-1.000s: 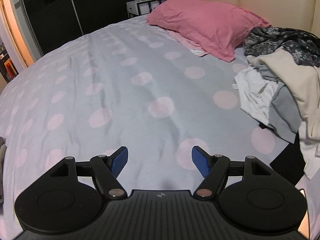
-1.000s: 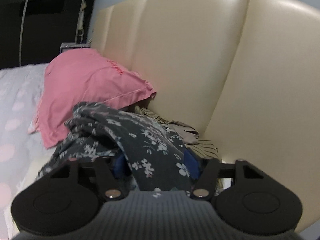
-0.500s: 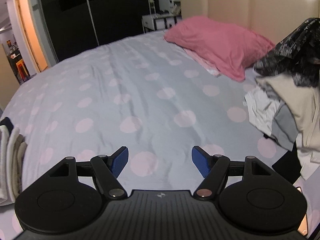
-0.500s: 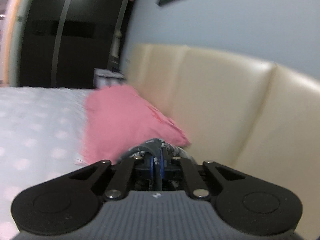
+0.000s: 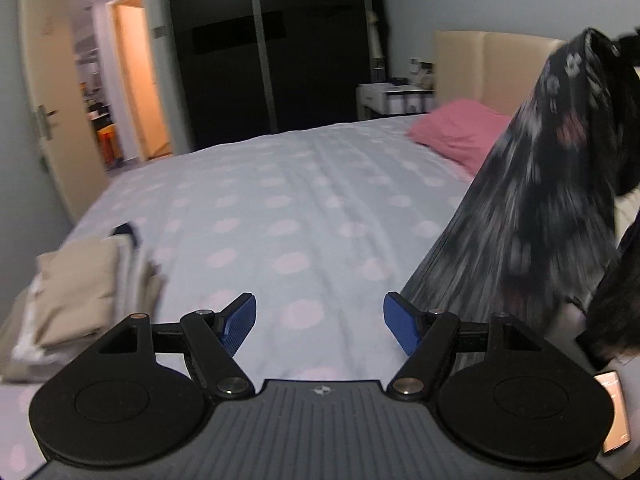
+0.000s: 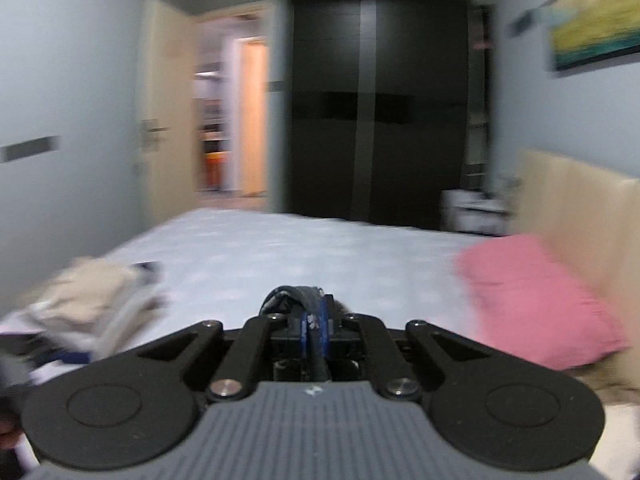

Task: Fold clothes
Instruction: 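Pull the floral jeans out and lay them on the open bed with the right gripper, then grasp the jeans waistband with the left gripper while the right gripper grips a leg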

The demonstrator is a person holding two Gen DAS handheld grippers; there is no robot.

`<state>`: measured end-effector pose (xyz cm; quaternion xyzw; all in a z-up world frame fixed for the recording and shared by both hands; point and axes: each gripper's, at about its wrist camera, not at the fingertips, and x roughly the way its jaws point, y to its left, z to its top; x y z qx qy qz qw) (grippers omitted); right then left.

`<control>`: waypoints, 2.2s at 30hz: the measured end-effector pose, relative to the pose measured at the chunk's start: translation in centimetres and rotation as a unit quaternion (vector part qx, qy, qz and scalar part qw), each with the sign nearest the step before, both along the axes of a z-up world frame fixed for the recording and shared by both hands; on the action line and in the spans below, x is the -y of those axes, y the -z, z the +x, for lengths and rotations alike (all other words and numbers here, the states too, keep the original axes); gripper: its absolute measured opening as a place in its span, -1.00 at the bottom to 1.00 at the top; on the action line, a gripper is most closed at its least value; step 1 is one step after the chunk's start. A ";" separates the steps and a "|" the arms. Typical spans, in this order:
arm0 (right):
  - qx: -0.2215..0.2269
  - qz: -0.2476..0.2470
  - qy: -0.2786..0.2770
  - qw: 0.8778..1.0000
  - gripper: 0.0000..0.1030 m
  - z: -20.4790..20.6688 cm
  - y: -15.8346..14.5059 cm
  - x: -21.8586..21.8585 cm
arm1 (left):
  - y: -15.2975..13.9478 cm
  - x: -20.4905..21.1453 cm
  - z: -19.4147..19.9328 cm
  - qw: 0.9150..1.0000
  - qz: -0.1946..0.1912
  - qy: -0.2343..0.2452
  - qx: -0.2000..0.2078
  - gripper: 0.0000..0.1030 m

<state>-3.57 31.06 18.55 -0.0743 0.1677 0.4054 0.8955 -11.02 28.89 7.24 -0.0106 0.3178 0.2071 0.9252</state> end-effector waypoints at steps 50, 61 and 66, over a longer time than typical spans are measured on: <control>-0.308 -0.334 -0.122 0.882 -0.69 -6.2 29.9 0.9 | 22.6 -16.3 -7.0 0.947 -0.168 0.066 -0.265 0.12; -0.257 -0.367 -0.067 0.892 -0.04 2.3 28.8 2.1 | 22.3 -15.8 -6.8 0.953 -0.118 0.026 -0.277 -0.72; -0.277 -0.343 -0.066 0.895 -0.03 6.5 30.3 1.7 | 22.6 -16.6 -7.2 0.953 -0.135 0.010 -0.271 -0.73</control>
